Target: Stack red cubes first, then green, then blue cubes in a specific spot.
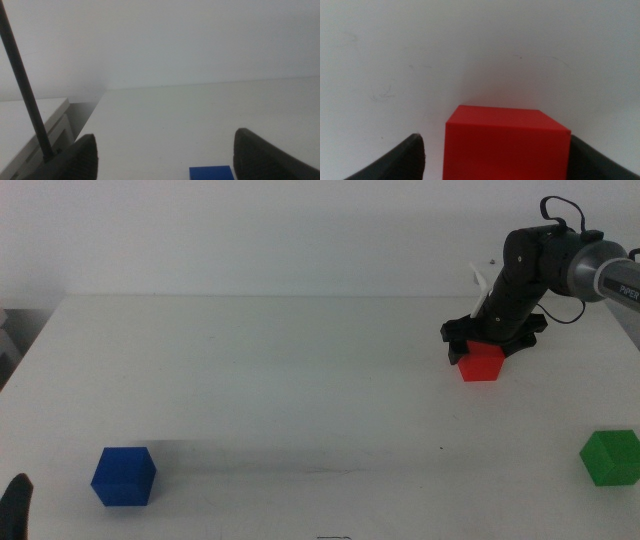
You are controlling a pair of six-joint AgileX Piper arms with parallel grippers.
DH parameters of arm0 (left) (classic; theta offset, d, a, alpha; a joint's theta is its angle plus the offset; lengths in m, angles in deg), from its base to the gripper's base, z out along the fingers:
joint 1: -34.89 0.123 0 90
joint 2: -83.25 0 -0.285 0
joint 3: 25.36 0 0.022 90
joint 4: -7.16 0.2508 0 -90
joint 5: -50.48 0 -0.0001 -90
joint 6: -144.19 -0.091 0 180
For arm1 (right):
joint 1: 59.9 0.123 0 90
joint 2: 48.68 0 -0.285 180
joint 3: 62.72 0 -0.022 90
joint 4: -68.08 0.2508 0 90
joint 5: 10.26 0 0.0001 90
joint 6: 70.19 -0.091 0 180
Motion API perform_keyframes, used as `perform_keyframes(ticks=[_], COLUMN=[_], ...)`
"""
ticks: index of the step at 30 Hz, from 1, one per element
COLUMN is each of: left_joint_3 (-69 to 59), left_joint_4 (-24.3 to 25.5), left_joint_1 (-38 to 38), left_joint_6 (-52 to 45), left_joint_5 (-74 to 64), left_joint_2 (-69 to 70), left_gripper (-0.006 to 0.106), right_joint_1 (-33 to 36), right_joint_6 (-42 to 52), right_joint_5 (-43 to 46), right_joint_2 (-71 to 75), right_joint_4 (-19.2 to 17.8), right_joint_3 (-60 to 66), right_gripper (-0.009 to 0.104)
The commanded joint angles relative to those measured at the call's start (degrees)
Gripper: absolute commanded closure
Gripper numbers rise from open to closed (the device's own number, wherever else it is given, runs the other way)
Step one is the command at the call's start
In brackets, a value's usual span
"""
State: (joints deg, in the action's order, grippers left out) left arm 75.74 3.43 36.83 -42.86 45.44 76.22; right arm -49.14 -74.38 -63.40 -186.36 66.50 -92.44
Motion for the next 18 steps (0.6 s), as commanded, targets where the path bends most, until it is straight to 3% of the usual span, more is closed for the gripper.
perform_keyframes(ticks=[1, 4, 5, 12, 18], left_joint_3=[0.15, 0.15, 0.15, 0.15, 0.15], left_joint_4=[-0.44, -0.44, -0.44, -0.44, -0.44], left_joint_1=[-0.08, -0.08, -0.08, -0.08, -0.08], left_joint_6=[0.51, 0.51, 0.51, 0.51, 0.51], left_joint_5=[5.04, 5.04, 5.04, 5.04, 5.04], left_joint_2=[1.18, 1.18, 1.18, 1.18, 1.18], left_gripper=[0.008, 0.008, 0.008, 0.008, 0.008], right_joint_1=[-0.21, -0.21, -0.21, 4.70, 18.65], right_joint_6=[-0.69, -1.63, -1.71, -9.90, -30.11], right_joint_5=[1.83, 0.60, 0.07, 2.39, 1.36], right_joint_2=[3.77, 4.57, 5.31, 16.64, 21.36], right_joint_4=[-0.83, -0.61, -0.61, -2.19, -14.45], right_joint_3=[-1.97, -1.99, -1.99, 11.88, 15.93], right_gripper=[0.030, 0.088, 0.097, 0.096, 0.096])
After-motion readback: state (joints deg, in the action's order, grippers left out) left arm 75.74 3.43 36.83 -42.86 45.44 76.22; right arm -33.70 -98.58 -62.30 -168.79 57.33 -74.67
